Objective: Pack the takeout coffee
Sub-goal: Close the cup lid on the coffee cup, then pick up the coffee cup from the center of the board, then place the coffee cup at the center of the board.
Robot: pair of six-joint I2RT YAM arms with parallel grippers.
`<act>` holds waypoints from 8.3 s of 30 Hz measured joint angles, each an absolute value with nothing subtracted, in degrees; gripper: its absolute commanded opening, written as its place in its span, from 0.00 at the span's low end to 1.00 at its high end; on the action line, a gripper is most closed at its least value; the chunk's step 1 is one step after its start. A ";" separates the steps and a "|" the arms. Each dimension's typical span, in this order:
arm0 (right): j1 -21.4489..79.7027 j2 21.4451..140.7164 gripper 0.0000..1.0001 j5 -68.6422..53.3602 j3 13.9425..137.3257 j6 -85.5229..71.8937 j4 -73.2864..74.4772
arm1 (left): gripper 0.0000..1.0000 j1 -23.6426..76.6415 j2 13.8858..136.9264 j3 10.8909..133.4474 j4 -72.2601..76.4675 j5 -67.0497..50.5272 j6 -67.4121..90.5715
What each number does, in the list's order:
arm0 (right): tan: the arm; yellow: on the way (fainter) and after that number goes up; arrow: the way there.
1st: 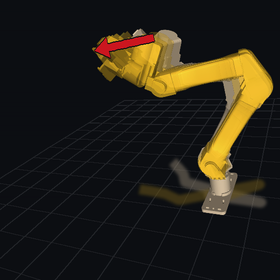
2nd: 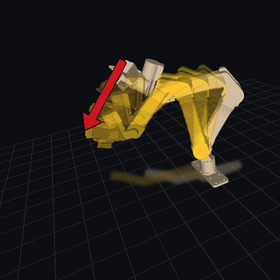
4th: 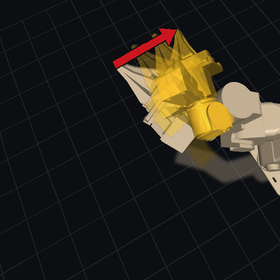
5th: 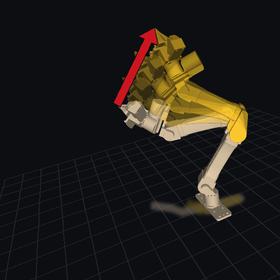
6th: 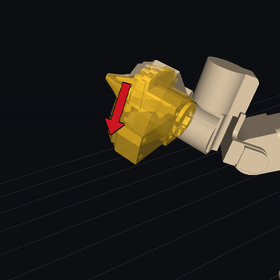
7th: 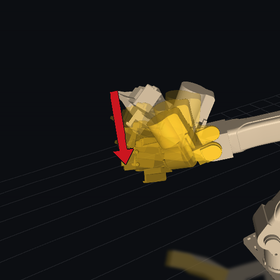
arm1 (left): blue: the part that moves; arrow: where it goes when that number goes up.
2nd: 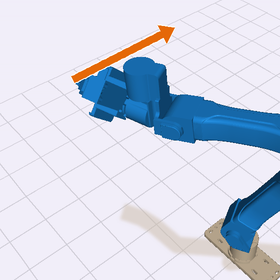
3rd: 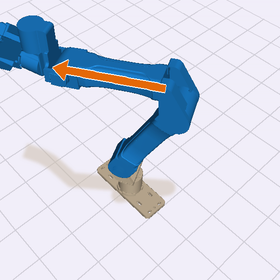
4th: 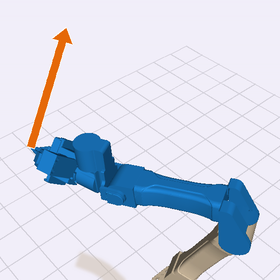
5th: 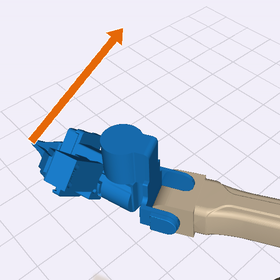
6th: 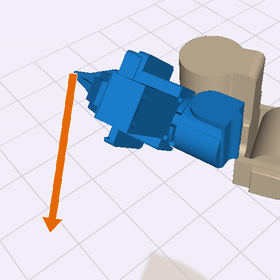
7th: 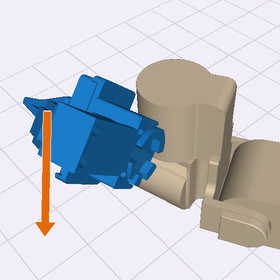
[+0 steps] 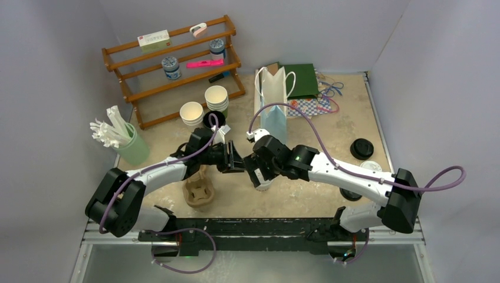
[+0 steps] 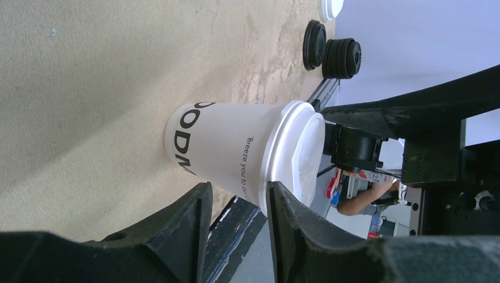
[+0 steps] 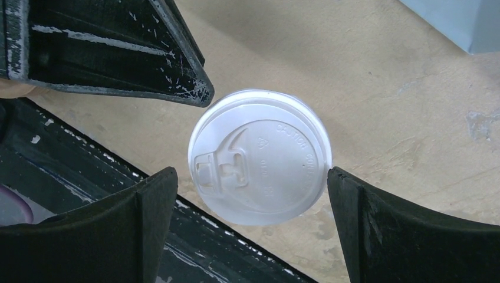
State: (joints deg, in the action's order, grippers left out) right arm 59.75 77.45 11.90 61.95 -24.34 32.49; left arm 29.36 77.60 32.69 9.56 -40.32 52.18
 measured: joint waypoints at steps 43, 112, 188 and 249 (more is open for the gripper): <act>62.94 80.44 0.86 16.01 62.04 -25.89 33.12 | 0.41 31.22 80.40 36.58 4.56 -41.21 47.33; 64.93 80.42 0.99 15.90 66.00 -26.50 41.82 | 0.57 34.44 69.80 44.93 -16.47 -26.13 45.43; 64.93 66.87 0.83 23.16 64.93 -26.00 47.81 | 0.79 34.13 76.97 70.65 -11.57 -13.58 39.62; 58.06 71.83 0.66 30.24 98.24 -15.90 47.57 | 0.00 37.15 71.37 66.00 -11.18 -8.71 61.71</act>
